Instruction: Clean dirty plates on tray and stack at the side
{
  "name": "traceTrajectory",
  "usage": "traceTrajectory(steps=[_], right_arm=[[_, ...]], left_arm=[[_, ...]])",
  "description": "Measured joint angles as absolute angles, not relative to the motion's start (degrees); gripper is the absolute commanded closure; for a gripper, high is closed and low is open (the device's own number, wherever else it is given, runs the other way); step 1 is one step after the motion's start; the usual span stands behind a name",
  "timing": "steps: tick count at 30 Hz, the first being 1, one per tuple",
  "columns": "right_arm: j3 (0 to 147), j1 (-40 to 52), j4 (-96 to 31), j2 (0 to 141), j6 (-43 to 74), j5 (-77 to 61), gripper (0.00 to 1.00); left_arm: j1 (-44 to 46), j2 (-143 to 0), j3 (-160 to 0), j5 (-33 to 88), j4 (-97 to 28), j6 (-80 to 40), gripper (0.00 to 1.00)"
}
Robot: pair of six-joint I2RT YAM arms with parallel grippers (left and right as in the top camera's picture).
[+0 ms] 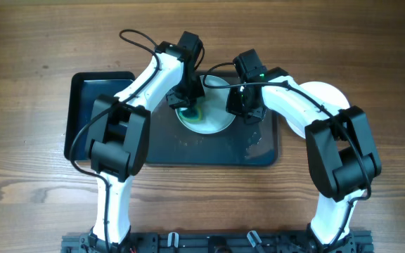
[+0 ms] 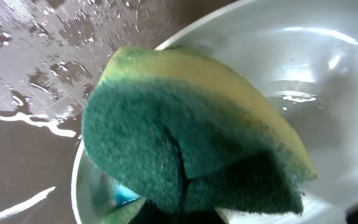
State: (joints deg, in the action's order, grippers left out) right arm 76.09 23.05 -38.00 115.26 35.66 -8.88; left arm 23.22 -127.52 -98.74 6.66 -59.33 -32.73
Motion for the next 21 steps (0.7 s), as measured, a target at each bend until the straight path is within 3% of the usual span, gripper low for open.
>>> traceTrajectory(steps=[7,16,21], right_arm=[[75.85,23.09,-37.87,115.26,35.03,-9.39,0.96],[75.81,23.09,-37.82,115.26,34.59,-9.47,0.96],[75.81,23.09,-37.47,115.26,34.61,-9.56,0.96]], left_arm=[[24.56,-128.81,-99.59,5.56,-65.36,-32.45,0.96],[25.19,-129.49,-99.55,19.35,-65.65,-15.11,0.96],[25.19,-129.54,-99.55,16.27,-64.05,-17.19,0.96]])
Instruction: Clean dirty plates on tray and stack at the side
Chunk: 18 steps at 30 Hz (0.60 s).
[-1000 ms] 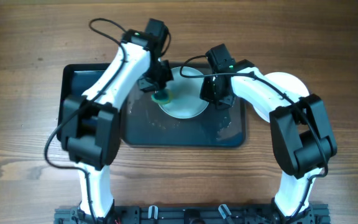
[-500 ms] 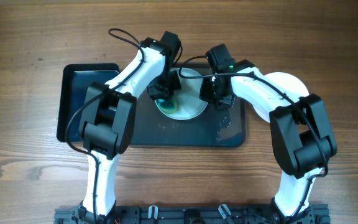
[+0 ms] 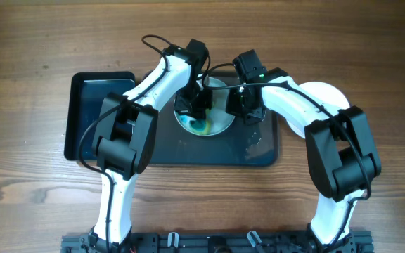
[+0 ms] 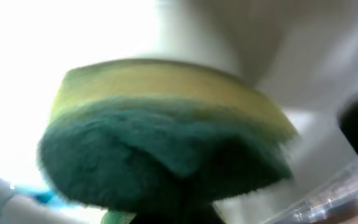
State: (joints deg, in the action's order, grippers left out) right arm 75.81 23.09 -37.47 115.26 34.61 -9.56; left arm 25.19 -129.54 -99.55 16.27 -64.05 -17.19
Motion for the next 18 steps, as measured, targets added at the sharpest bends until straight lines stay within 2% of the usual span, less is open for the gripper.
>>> traceTrajectory(steps=[10,18], right_arm=[[75.70,23.31,-36.97,115.26,34.65,-10.74,0.96],[75.66,23.38,-36.95,115.26,34.65,-11.51,0.96]], left_arm=[[27.22,-129.47,-100.14,-6.94,-67.11,-41.78,0.96],[27.29,-129.47,-100.18,-11.20,-68.45,-46.83,0.96]])
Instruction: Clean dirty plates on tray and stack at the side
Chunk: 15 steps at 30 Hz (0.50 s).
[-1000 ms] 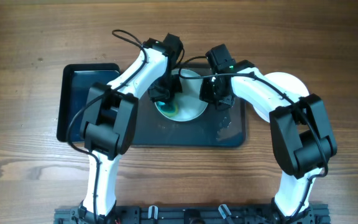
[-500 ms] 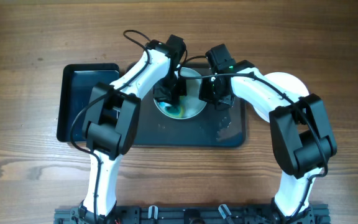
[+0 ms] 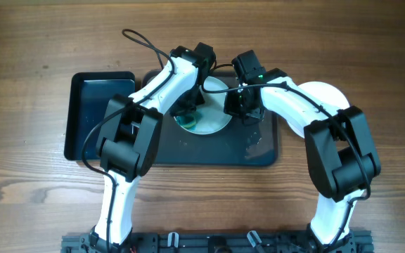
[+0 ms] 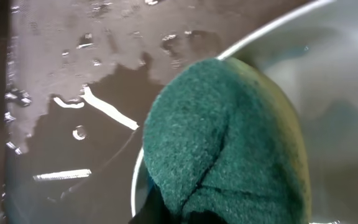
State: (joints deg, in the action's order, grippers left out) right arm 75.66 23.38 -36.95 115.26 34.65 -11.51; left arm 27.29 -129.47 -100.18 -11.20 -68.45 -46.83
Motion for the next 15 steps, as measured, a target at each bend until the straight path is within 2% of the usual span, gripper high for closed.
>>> traceTrajectory(steps=[8,15], right_arm=[[75.50,23.57,-36.86,115.26,34.63,-11.99,0.96],[75.50,23.42,-36.99,115.26,34.17,-11.73,0.96]], left_arm=[[25.87,-129.43,-104.64,-12.84,-74.37,-48.31,0.96],[21.61,-125.64,-107.15,-13.19,-78.02,-44.53,0.96]])
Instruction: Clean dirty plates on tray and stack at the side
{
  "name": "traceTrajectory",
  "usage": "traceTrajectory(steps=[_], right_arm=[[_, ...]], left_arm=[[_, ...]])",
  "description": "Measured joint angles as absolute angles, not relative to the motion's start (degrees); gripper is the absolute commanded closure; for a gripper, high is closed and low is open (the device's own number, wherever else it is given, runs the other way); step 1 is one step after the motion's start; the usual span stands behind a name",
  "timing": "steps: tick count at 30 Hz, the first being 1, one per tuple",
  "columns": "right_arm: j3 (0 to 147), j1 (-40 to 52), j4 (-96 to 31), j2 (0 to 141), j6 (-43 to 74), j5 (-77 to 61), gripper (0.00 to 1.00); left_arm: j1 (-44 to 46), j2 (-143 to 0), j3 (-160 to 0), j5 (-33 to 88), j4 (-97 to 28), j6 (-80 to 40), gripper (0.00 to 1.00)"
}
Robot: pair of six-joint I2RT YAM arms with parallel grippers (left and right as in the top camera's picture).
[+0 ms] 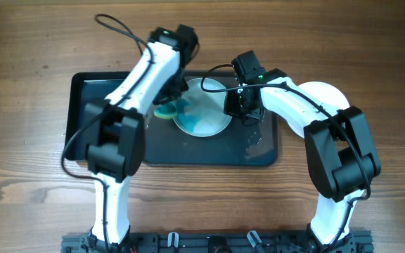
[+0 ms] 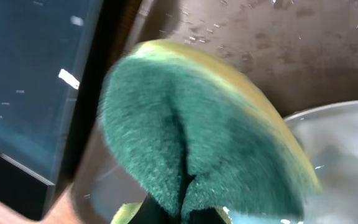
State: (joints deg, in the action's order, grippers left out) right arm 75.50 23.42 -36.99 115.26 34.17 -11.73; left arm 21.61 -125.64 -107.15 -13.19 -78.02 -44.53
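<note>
A white plate [image 1: 204, 112] smeared with blue-green soap lies on the dark wet tray [image 1: 209, 151]. My left gripper [image 1: 170, 100] is shut on a green and yellow sponge [image 1: 165, 110], which sits at the plate's left rim, partly over the tray. In the left wrist view the sponge [image 2: 197, 137] fills the middle, my left gripper [image 2: 188, 211] pinches it from below, and the plate [image 2: 344, 143] shows at the lower right. My right gripper [image 1: 242, 105] grips the plate's right rim.
A dark blue bin [image 1: 90, 112] adjoins the tray's left side; the bin [image 2: 23, 74] also shows in the left wrist view. A white plate stack [image 1: 327, 92] lies on the table to the right, partly under my right arm. Water beads the tray [image 2: 291, 43].
My left gripper has moved left with the sponge, from the plate's left half to its left rim over the tray. The right gripper has stayed at the right rim.
The sponge was first pressed on the plate's left part, then nearer its middle, then back on the left half, leaving blue-green soap smeared there. Now it is at the left rim. My right gripper has kept its place at the right rim.
</note>
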Motion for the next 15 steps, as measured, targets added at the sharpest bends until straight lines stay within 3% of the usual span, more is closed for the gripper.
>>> traceTrajectory(steps=[6,10,15], right_arm=[[75.44,23.18,-35.64,115.26,29.10,-13.65,0.94],[75.24,23.05,-34.37,115.28,27.66,-14.70,0.73],[75.16,23.09,-32.23,115.42,28.16,-15.33,0.72]], left_arm=[[19.68,-122.98,-107.63,-11.79,-79.31,-40.86,0.96],[18.41,-122.98,-107.63,-10.13,-79.18,-39.27,0.96],[17.17,-122.98,-107.63,-9.52,-78.39,-38.85,0.96]])
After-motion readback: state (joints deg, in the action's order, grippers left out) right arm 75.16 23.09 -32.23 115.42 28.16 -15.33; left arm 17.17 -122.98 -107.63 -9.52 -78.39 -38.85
